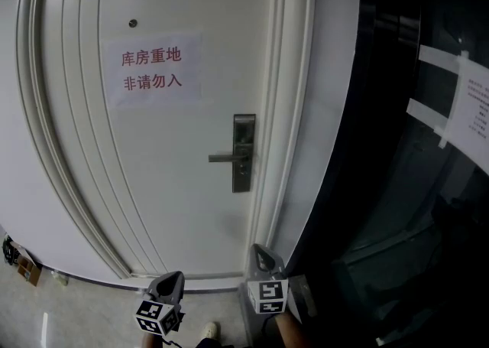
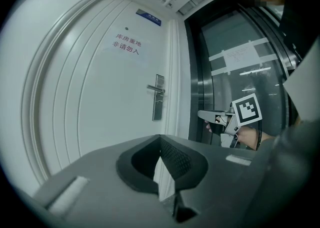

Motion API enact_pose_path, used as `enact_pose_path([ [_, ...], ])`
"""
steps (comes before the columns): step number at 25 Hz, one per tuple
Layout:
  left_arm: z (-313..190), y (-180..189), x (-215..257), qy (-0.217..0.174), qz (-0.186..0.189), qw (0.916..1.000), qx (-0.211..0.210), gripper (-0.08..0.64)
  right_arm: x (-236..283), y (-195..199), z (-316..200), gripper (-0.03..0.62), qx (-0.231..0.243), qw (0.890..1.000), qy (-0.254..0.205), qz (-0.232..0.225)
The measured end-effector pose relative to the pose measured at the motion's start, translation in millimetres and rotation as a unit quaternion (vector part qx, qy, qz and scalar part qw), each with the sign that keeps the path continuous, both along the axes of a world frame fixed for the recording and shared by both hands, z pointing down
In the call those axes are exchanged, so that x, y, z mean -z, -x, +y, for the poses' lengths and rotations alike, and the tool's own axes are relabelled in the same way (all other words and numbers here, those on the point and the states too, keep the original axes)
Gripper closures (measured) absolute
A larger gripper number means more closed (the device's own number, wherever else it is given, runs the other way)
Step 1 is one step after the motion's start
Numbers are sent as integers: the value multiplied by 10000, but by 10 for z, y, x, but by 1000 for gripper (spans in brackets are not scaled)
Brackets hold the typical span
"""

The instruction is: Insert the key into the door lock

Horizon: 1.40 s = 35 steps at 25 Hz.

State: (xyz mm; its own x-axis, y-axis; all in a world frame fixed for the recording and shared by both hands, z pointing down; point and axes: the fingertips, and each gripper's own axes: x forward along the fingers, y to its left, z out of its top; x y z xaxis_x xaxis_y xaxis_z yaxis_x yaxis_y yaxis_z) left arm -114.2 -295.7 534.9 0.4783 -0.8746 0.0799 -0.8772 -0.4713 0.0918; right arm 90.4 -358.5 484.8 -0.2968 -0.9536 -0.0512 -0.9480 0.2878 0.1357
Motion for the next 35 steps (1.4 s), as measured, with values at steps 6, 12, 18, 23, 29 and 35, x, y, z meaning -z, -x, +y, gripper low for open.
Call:
enact_pose_path([
  [6, 37, -108, 22, -48, -6, 10000, -53, 558, -266, -28, 285, 592, 95, 9995, 241, -170],
  [12, 78, -202, -2, -24, 63, 9999, -90, 558, -499, -9, 530, 591, 149, 9982, 524, -267],
  [18, 100, -169, -34, 15, 90, 10000, -33, 558, -612, 49, 621, 591, 231, 9973, 643, -280],
  [23, 107, -149, -44, 39, 93, 9999, -2, 558, -703, 133, 688, 591, 269, 9963, 780, -256],
  [29, 117, -163, -75, 85, 93, 9999, 8, 558, -740, 144, 703, 591, 274, 9960, 818, -222],
  [35, 112, -169, -95, 115, 93, 9999, 3, 558, -737, 116, 700, 591, 235, 9962, 810, -222],
])
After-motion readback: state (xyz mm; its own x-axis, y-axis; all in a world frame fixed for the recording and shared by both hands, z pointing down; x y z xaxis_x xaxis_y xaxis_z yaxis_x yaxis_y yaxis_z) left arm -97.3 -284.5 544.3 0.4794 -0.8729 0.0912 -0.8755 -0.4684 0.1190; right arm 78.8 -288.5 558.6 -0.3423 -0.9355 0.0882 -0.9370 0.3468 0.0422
